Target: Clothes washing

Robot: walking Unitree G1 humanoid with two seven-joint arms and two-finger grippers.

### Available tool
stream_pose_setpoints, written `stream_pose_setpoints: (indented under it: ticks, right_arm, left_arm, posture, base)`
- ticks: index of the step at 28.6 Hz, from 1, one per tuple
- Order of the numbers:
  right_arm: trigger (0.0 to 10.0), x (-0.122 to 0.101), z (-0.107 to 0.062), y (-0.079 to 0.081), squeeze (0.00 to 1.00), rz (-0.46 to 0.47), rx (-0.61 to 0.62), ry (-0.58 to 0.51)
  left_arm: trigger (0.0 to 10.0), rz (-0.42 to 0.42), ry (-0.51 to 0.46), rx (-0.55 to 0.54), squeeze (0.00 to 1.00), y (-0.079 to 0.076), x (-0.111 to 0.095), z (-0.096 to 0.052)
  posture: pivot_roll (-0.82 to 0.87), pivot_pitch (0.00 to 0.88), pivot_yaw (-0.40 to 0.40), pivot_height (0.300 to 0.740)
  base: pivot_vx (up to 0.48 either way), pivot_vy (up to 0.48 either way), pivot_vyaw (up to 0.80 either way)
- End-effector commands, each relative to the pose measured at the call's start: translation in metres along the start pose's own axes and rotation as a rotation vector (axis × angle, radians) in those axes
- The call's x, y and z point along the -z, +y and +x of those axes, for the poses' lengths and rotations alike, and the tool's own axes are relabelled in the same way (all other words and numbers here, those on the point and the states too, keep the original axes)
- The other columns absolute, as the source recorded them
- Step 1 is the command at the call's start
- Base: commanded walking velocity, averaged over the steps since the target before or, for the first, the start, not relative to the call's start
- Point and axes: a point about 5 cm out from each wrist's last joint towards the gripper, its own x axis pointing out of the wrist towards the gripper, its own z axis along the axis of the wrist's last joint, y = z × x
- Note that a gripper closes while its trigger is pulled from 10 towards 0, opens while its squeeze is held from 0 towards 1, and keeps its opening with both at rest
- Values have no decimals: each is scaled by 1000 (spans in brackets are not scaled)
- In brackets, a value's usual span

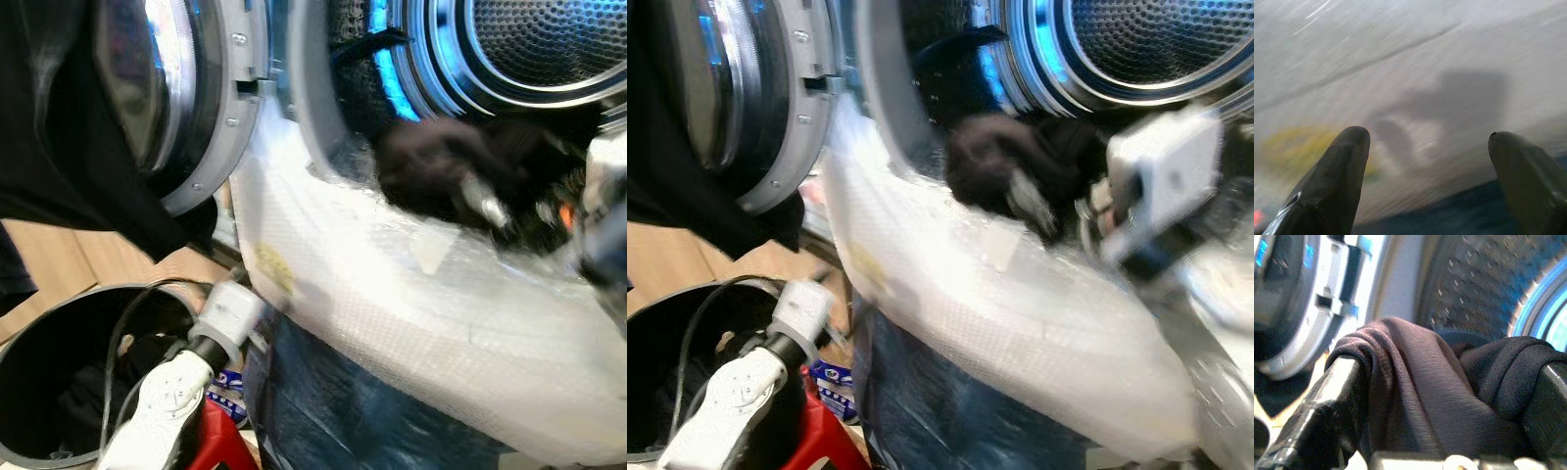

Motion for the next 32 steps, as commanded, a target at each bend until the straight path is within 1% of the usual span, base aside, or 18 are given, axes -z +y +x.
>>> stream_pose_setpoints:
  ticks: [1,5,9,13,14,15,16,18,19,20,21,22,25,26,27,28,29,32]
  right_arm:
    - [10000,5,1,2,0,-6,-23,16]
    - [10000,11,5,-4,0,-6,24,35]
    - [10000,-3,18,-22,0,28,161,-58]
    - [10000,-12,34,-36,0,36,274,-94]
    - [10000,-12,34,-36,0,36,274,-94]
    - [10000,-14,45,-41,0,47,323,-94]
    - [10000,-14,56,-45,0,62,360,-75]
    - [10000,-11,79,-53,0,36,447,-1]
    - [10000,-10,86,-56,0,16,485,30]
    - [10000,-8,95,-60,0,33,520,69]
    - [10000,-8,95,-60,0,33,520,69]
    - [10000,-7,110,-65,0,107,576,115]
    - [10000,-8,119,-68,0,156,612,131]
    - [10000,-10,124,-68,0,106,672,176]
    - [10000,-15,130,-63,0,73,683,187]
    - [10000,-15,130,-63,0,73,683,187]
    - [10000,-10,141,-54,0,124,701,262]
    - [10000,8,140,-47,0,190,756,372]
  left_arm:
    - [10000,15,0,63,0,0,-9,-2]
    - [10000,40,-18,141,0,-4,-22,-9]
    - [10000,52,-52,196,0,-11,-39,-8]
    - [10000,34,-11,205,0,-14,-30,-7]
    - [10000,34,-11,205,0,-14,-30,-7]
    - [10000,29,7,211,0,-15,-27,-7]
    - [10000,23,19,214,0,-16,-25,-7]
    - [10000,21,43,207,0,-15,-22,-6]
    - [10000,22,51,204,0,-14,-21,-6]
    - [10000,24,55,203,0,-14,-21,-6]
    - [10000,24,55,203,0,-14,-21,-6]
    - [10000,19,64,177,0,-13,-20,-5]
    - [10000,17,68,160,0,-13,-19,-5]
    - [10000,24,74,153,0,-13,-18,-6]
    - [10000,26,81,114,0,-10,-17,-7]
    - [10000,26,81,114,0,-10,-17,-7]
    - [10000,49,117,21,0,-1,-13,-10]
    - [10000,82,207,-140,0,16,1,-17]
  posture:
    - [1,0,-80,740]
    - [3,0,-79,740]
    - [-1,0,-70,740]
    - [-23,0,-58,740]
    - [-23,0,-58,740]
    - [-21,0,-59,740]
    - [-19,0,-60,740]
    - [-11,0,-65,740]
    - [-11,0,-65,740]
    - [-11,0,-65,740]
    - [-11,0,-65,740]
    - [5,0,-77,740]
    - [14,0,-83,740]
    - [25,0,-94,740]
    - [30,0,-101,740]
    - [30,0,-101,740]
    - [33,0,-112,740]
    - [30,7,-119,740]
  base:
    - [0,0,0]
    - [0,0,0]
    - [0,0,0]
    - [0,0,0]
    - [0,0,0]
    - [0,0,0]
    - [0,0,0]
    - [0,0,0]
    - [0,0,0]
    - [0,0,0]
    - [0,0,0]
    - [0,0,0]
    - [0,0,0]
    - [0,0,0]
    - [0,0,0]
    - [0,0,0]
    - [0,0,0]
    - [0,0,0]
